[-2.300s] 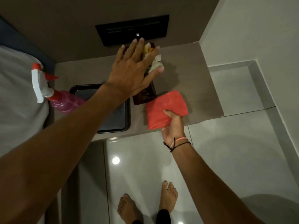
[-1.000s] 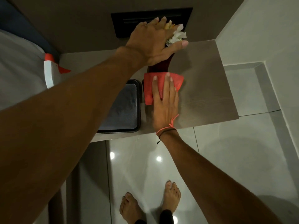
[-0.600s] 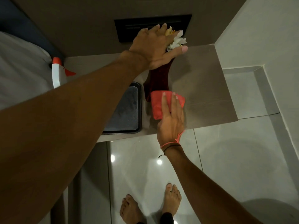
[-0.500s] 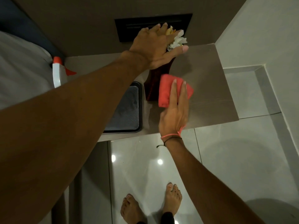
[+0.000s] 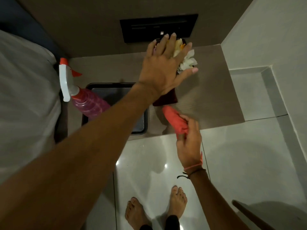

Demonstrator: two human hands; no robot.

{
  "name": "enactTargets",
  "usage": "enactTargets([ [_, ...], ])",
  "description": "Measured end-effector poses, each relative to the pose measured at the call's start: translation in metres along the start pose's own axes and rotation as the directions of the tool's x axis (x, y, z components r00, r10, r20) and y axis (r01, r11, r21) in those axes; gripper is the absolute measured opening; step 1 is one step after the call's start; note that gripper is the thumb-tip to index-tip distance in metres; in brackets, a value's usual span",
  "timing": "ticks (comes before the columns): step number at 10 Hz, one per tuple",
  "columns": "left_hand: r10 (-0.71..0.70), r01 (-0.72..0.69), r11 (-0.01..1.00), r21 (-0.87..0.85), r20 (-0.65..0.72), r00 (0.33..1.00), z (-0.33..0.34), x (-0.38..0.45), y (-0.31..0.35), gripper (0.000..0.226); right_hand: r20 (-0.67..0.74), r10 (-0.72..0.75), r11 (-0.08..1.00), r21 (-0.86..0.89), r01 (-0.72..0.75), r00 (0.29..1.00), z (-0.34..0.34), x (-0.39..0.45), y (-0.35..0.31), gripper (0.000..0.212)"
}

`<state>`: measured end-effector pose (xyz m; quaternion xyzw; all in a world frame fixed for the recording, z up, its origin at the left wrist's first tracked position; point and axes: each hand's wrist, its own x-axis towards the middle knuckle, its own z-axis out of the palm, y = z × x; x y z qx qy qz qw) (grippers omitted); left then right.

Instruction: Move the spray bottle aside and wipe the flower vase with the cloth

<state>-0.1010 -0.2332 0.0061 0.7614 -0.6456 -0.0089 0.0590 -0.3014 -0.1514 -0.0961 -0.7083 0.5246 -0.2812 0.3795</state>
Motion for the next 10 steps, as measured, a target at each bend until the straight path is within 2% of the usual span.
enactTargets([
  [1, -0.012, 0.012, 1.0, 0.008, 0.012, 1.0, 0.008, -0.016, 0.011, 0.082, 0.082, 0.213, 0.913, 0.338, -0.228, 0.974, -0.013, 0.001, -0.006, 0.044],
  [2, -0.007, 0.008, 1.0, -0.017, 0.046, 0.999, 0.004, -0.02, 0.014, 0.079, 0.259, 0.387, 0.727, 0.505, -0.466, 0.885, -0.018, 0.004, -0.01, 0.032],
  [3, -0.066, 0.043, 0.972, -0.233, -0.091, 0.994, -0.013, -0.034, 0.009, 0.073, 0.446, 0.417, 0.529, 0.59, -0.611, 0.792, -0.013, 0.014, -0.02, 0.037],
  [4, -0.401, 0.199, 0.781, -0.592, -0.231, 0.886, -0.018, -0.081, -0.018, 0.049, 0.587, 0.355, 0.403, 0.607, -0.685, 0.728, 0.004, 0.029, -0.036, 0.042],
  [5, -0.644, 0.565, 0.389, -0.728, 0.224, 0.732, -0.007, -0.121, -0.053, 0.03, 0.657, 0.32, 0.397, 0.561, -0.727, 0.682, 0.031, 0.05, -0.052, 0.039],
  [6, -0.463, 0.748, -0.106, -0.655, 0.698, 0.546, 0.016, -0.136, -0.067, 0.02, 0.699, 0.316, 0.446, 0.486, -0.751, 0.641, 0.06, 0.065, -0.065, 0.042],
  [7, -0.487, 0.775, -0.151, -0.614, 0.728, 0.482, 0.042, -0.138, -0.069, 0.038, 0.66, 0.384, 0.556, 0.393, -0.732, 0.646, 0.082, 0.07, -0.07, 0.043],
  [8, -0.565, 0.771, -0.148, -0.62, 0.692, 0.449, 0.06, -0.138, -0.071, 0.044, 0.511, 0.499, 0.639, 0.327, -0.696, 0.7, 0.09, 0.074, -0.071, 0.054],
  [9, -0.633, 0.803, -0.016, -0.596, 0.628, 0.453, 0.066, -0.138, -0.068, 0.036, 0.399, 0.498, 0.75, 0.247, -0.613, 0.77, 0.087, 0.078, -0.066, 0.064],
  [10, -0.686, 0.853, 0.158, -0.497, 0.566, 0.457, 0.049, -0.146, -0.056, 0.026, 0.382, 0.459, 0.833, 0.129, -0.538, 0.802, 0.061, 0.064, -0.071, 0.058],
])
